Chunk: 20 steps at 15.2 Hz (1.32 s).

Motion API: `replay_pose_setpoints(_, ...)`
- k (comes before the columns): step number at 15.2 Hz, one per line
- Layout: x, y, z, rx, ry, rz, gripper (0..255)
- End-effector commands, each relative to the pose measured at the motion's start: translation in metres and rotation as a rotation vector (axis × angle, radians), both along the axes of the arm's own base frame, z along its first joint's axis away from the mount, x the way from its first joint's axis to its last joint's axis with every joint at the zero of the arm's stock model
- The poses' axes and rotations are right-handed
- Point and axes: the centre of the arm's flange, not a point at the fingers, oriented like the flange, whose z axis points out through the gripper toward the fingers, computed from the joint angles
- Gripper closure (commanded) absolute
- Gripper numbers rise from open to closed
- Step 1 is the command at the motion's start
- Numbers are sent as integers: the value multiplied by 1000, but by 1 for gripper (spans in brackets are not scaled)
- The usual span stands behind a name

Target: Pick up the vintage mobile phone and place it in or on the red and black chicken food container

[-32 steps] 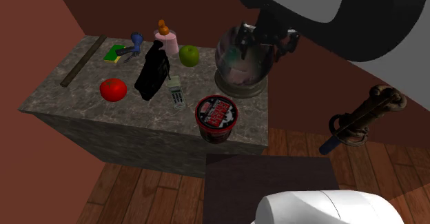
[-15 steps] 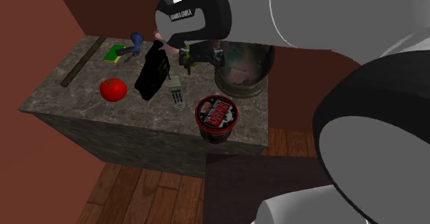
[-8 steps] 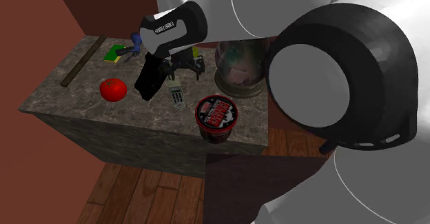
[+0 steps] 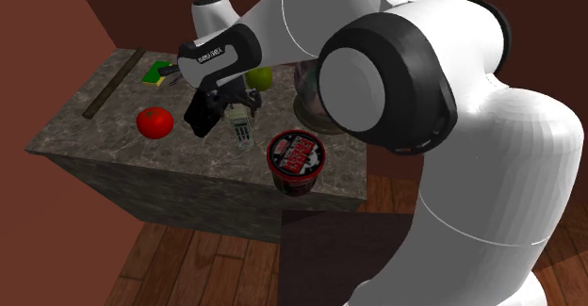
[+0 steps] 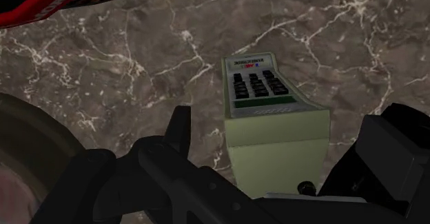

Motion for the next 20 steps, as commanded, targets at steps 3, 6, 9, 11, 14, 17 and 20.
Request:
replay_pose_setpoints(3,-2,1,-21,0,0,0,0)
replay_pose_setpoints(6,-3,1,-35,0,0,0,0)
replay_pose_setpoints(9,-3,1,-35,0,0,0,0)
replay_pose_setpoints(11,-3,1,-35,0,0,0,0)
replay_pose_setpoints(14,-3,1,-34,0,0,0,255)
replay_pose_setpoints(17,-3,1,-34,0,0,0,255)
replay_pose_setpoints(20,-3,1,-34,0,0,0,255)
